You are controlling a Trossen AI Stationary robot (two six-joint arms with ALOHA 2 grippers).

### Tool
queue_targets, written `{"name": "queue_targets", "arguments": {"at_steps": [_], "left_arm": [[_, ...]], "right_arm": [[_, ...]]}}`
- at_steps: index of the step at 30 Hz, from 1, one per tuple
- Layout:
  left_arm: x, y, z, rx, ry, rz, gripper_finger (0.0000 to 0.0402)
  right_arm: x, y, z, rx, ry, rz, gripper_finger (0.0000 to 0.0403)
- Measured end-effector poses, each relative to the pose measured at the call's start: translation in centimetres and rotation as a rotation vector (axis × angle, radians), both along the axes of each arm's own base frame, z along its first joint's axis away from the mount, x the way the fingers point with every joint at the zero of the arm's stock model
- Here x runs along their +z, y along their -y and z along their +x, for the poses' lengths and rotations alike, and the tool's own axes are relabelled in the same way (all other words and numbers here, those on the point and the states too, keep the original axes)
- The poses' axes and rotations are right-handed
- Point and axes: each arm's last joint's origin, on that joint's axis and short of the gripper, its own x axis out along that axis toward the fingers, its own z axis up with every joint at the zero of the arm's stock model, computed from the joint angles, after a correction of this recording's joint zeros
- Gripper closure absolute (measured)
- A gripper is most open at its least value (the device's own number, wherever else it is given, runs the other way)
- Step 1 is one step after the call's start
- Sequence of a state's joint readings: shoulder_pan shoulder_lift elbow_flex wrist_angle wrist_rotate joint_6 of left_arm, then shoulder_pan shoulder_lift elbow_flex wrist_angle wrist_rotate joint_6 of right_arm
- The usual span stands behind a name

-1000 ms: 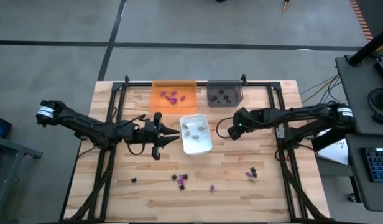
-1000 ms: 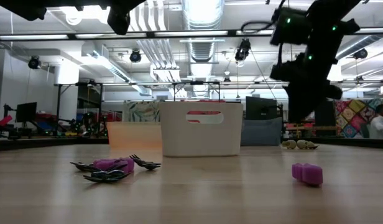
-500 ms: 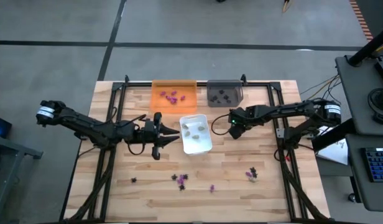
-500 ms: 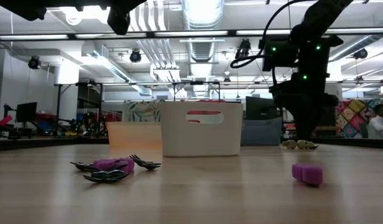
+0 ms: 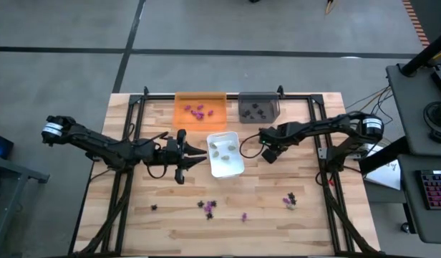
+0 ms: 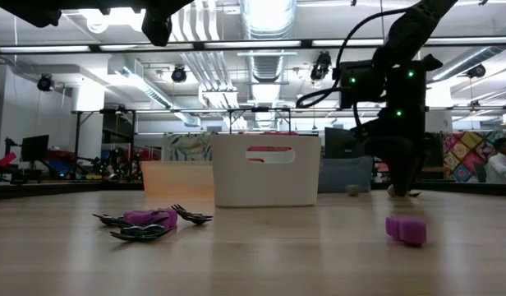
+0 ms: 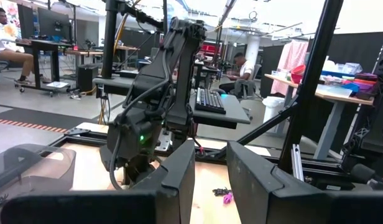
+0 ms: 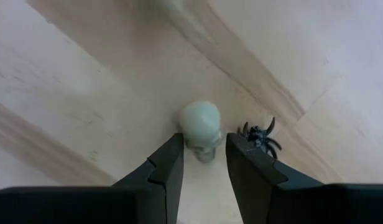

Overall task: Sort Halloween decoration
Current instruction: Put the white skull toy into the white bin

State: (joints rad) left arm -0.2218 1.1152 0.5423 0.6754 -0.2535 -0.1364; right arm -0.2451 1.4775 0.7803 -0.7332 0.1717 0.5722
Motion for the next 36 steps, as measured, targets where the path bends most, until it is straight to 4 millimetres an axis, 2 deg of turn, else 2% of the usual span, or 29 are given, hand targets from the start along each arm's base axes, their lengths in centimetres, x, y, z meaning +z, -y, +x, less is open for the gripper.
{"name": "queue_targets", "arguments": {"at_steps": [8, 15, 19, 32, 36], "left_arm": [[0.0, 0.0, 0.0, 0.000, -0.002, 0.000, 0.0326], [0.0, 0.0, 0.0, 0.000, -0.003, 0.001, 0.0326], [0.0, 0.0, 0.0, 0.000, -0.003, 0.000, 0.0326], [0.0, 0.0, 0.0, -0.001, -0.004, -0.003, 0.0326], [0.0, 0.0, 0.0, -0.001, -0.004, -0.003, 0.0326]], "right_arm": [[-0.6, 0.1, 0.2, 0.023, -0.027, 0.003, 0.0291], [0.8, 0.2, 0.7, 0.026, 0.015, -0.011, 0.0291], [0.9, 0.3, 0.9, 0.033, 0.017, -0.019, 0.0296], [0.8, 0.3, 1.1, 0.038, 0.015, -0.016, 0.0384], [0.9, 0.3, 1.0, 0.047, 0.019, -0.012, 0.0393]]}}
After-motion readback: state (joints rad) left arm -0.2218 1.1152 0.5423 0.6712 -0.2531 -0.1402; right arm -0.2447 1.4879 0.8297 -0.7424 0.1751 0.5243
